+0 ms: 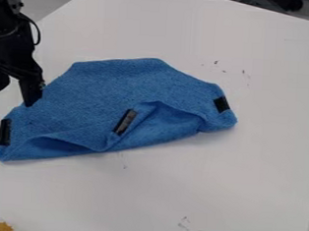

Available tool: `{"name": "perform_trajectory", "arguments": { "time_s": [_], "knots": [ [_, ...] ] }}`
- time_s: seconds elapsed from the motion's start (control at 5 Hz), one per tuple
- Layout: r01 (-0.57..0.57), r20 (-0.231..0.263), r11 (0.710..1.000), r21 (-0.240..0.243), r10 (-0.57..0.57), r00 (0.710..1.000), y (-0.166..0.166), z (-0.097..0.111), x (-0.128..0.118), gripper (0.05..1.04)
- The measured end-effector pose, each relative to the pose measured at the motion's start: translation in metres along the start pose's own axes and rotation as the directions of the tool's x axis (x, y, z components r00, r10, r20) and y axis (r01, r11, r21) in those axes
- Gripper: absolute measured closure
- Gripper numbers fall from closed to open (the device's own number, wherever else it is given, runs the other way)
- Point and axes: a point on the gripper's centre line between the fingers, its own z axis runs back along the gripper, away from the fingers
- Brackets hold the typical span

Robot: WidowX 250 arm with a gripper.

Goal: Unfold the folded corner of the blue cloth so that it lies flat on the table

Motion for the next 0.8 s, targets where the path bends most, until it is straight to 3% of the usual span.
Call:
{"name": "perform_trajectory", "arguments": {
  "time_s": [0.2, 0.4, 0.6, 0.8],
  "knots": [
    [-0.004, -0.018, 1.0, -0.011, 0.004, 1.0, -0.003, -0.007, -0.003, 0.083],
    [-0.009, 0.009, 1.0, -0.01, 0.009, 1.0, -0.019, -0.013, 0.002, 0.083],
    [0.003, 0.037, 1.0, 0.017, -0.003, 0.999, -0.044, -0.009, 0.017, 0.083],
    [0.031, 0.024, 0.999, 0.019, -0.031, 0.999, -0.077, 0.01, 0.027, 0.083]
  ]
}}
